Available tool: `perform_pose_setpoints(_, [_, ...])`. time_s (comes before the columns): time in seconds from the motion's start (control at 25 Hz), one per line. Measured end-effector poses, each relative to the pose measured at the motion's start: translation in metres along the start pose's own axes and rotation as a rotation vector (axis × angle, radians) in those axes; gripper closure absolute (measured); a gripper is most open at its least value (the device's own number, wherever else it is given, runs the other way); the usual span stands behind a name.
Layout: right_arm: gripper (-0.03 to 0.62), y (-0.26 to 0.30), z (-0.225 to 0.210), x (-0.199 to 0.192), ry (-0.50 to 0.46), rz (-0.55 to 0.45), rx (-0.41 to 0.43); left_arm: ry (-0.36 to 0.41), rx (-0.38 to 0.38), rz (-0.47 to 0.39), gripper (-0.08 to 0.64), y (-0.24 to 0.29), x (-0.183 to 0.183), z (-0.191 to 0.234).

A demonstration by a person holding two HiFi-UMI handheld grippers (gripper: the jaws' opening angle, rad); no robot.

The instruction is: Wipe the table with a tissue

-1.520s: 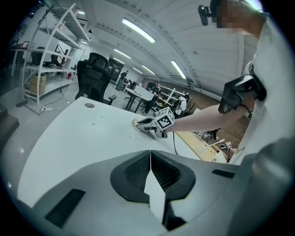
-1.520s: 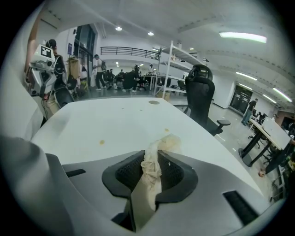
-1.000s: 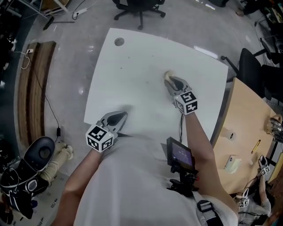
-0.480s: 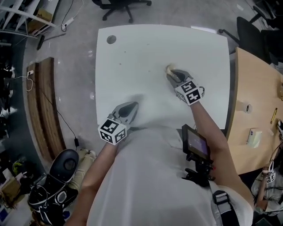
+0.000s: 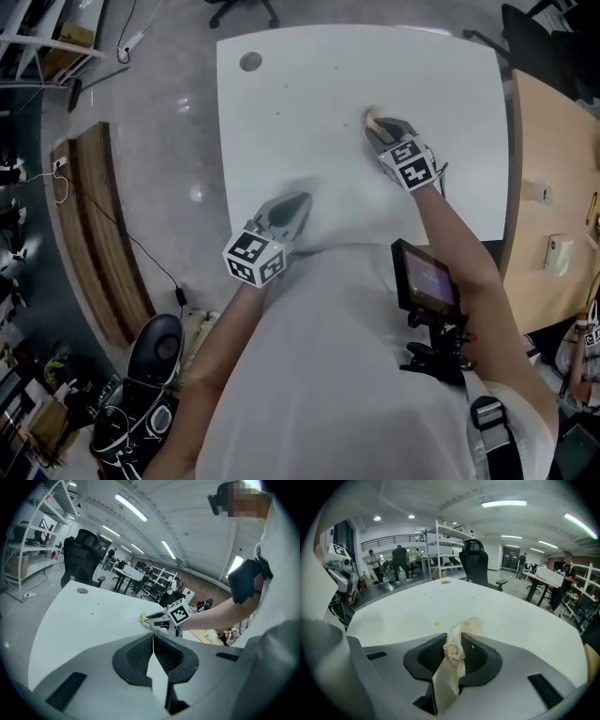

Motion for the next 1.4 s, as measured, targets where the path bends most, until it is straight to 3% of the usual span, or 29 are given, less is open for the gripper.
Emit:
perform_pose_setpoints(0.6, [0.503, -0.004, 0.007, -0.014, 0.120, 0.097, -0.321, 0.020, -0.077, 0.009, 0.552, 0.000, 0.006, 0.038])
perform_pose_setpoints(0.72, [0.503, 0.000, 0.012, -0.011, 0.156, 0.094, -0.355, 0.013, -0.082, 0.013, 0.552, -0.004, 0.009, 0.049])
perform_pose_setpoints(0.92, [0.505, 0.020, 0.034, 0.012, 0.126, 0.131, -0.397, -0.008, -0.091, 0.006, 0.552, -0.024, 0.007, 0.081])
perform_pose_setpoints(1.16, [0.503, 0.039, 0.048, 0.027, 0.125, 0.115, -0.386, -0.012, -0.098, 0.009, 0.552, -0.035, 0.008, 0.106])
perform_pose_setpoints(1.4, [0.505, 0.082, 0.092, 0.058, -0.028, 0.106, -0.250, -0.011, -0.097, 0.013, 0.552, -0.047, 0.007, 0.123])
Point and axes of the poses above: the fingertips, and each gripper's own axes: y forward along the fingers, z to its left, x out of its top, the point moved 9 cm from there along -y, backward along the fingers, and after that the axes turned 12 degrees about x, right-handed, at the moved point
